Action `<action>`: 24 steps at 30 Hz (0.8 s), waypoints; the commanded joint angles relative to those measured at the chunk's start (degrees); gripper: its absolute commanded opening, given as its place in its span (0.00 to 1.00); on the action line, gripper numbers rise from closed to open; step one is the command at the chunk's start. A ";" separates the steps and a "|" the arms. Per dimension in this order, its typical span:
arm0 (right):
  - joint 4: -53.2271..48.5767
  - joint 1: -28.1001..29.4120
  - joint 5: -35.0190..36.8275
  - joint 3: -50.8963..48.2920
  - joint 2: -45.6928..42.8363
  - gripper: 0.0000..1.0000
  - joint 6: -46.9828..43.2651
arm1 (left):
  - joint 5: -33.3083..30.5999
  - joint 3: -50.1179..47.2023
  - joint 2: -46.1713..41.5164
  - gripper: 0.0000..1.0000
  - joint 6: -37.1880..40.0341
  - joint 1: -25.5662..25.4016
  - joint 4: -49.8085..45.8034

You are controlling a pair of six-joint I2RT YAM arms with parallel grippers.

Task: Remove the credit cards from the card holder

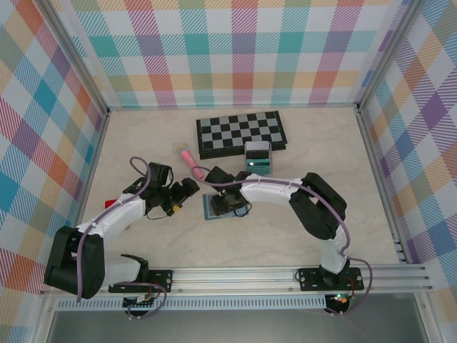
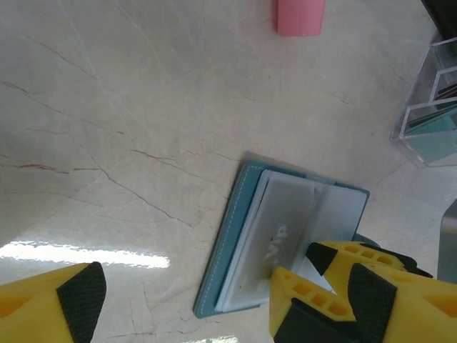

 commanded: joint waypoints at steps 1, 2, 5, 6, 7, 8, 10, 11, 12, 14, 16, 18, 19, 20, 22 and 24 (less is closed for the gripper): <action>-3.12 0.03 1.51 0.03 3.50 0.51 2.09 | 3.02 -0.71 1.43 0.78 -0.38 0.98 3.79; -2.99 0.04 1.55 -0.21 3.85 0.50 2.35 | 3.63 -0.73 1.95 0.75 -0.30 0.98 4.32; -2.59 0.02 1.34 -1.09 4.04 0.47 2.40 | 5.54 -0.82 3.15 0.65 -0.17 0.89 5.73; -2.40 0.01 1.37 -1.36 3.99 0.47 2.44 | 6.10 -0.99 3.41 0.63 -0.24 0.94 6.25; -2.20 -0.05 1.26 -1.72 3.92 0.46 2.41 | 6.77 -1.08 3.78 0.60 -0.23 0.83 6.87; -2.05 -0.13 1.17 -1.98 3.82 0.45 2.36 | 7.49 -1.17 4.17 0.58 -0.38 0.80 7.56; -1.67 -0.23 0.82 -2.32 3.73 0.45 2.22 | 8.92 -1.20 5.10 0.53 -0.38 0.63 8.69; -1.36 -0.36 0.46 -2.56 3.65 0.44 2.19 | 9.61 -1.18 5.63 0.51 -0.39 0.48 9.32; -1.03 -0.47 0.01 -2.77 3.56 0.43 2.12 | 10.16 -1.09 6.12 0.50 -0.31 0.30 9.76; -0.39 -0.83 -1.45 -3.23 3.37 0.40 1.96 | 10.91 -0.98 7.09 0.45 -0.37 -0.07 10.83; 0.35 -1.25 -2.97 -3.88 3.21 0.37 1.99 | 10.76 -1.00 7.79 0.41 -0.70 -0.55 11.72; 1.37 -1.61 -4.60 -4.58 2.81 0.36 2.00 | 10.49 -1.00 8.63 0.39 -1.13 -1.01 12.73; 1.89 -1.76 -5.13 -4.80 2.69 0.36 1.98 | 10.49 -1.00 9.10 0.38 -1.41 -1.27 13.28; 2.14 -1.89 -5.55 -5.03 2.54 0.35 2.00 | 10.62 -0.93 9.70 0.38 -1.57 -1.59 13.81; 2.55 -2.06 -6.18 -5.25 2.35 0.34 1.92 | 10.83 -0.53 10.86 0.36 -1.84 -2.22 14.70; 2.95 -2.37 -6.78 -5.56 2.24 0.32 1.70 | 10.84 0.17 11.98 0.36 -1.79 -2.94 14.94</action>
